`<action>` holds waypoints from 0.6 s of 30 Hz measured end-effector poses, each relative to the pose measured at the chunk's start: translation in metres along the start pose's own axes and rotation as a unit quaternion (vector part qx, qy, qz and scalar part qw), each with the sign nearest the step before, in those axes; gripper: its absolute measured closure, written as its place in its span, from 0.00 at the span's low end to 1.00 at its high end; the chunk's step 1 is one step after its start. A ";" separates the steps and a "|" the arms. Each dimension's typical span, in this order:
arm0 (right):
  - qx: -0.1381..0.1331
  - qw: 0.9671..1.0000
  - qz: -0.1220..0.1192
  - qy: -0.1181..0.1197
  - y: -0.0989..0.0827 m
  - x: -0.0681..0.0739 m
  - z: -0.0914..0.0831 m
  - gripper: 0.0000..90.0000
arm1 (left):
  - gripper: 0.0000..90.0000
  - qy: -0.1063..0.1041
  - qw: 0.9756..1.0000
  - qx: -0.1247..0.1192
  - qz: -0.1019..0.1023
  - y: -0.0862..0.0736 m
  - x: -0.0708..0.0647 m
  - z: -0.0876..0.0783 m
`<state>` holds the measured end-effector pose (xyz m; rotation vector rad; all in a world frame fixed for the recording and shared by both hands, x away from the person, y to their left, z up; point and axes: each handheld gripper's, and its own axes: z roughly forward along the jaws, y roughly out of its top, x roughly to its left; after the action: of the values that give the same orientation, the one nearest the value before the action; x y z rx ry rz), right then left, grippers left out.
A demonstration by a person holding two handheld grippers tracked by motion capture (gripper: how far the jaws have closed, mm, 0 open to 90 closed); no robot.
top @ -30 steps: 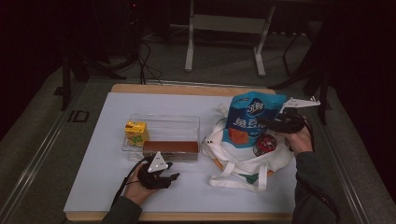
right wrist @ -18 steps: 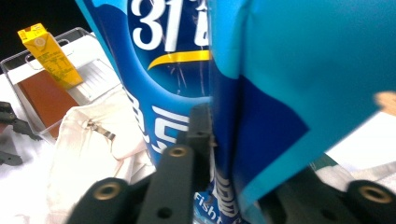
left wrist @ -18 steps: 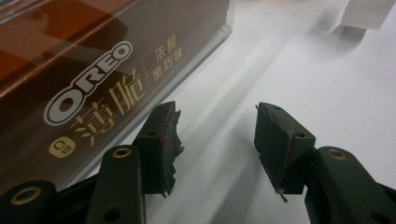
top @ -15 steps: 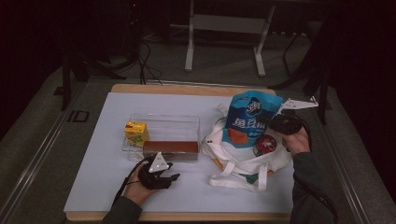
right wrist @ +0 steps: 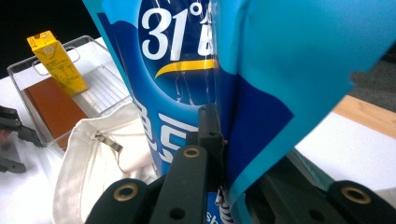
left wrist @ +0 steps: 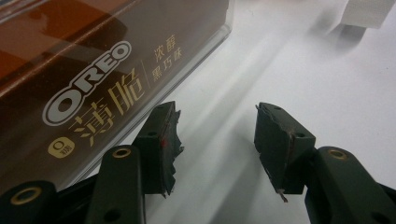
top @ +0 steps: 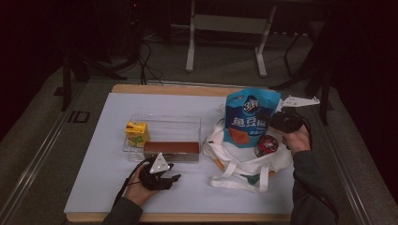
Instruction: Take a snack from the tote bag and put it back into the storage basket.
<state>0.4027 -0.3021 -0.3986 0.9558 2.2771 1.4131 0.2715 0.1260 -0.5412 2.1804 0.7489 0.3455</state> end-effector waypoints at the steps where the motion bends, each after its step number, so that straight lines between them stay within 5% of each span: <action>1: 0.000 1.000 0.000 0.000 0.000 0.000 0.000 0.98 | 0.54 0.000 1.000 0.000 0.000 0.000 0.000 0.000; 18: -0.056 0.998 -0.009 -0.008 0.037 0.013 -0.024 0.98 | 0.54 0.000 1.000 0.000 -0.001 0.000 0.000 0.000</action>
<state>0.3937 -0.2992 -0.3536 0.9060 2.1647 1.5013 0.2718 0.1258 -0.5414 2.1800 0.7519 0.3435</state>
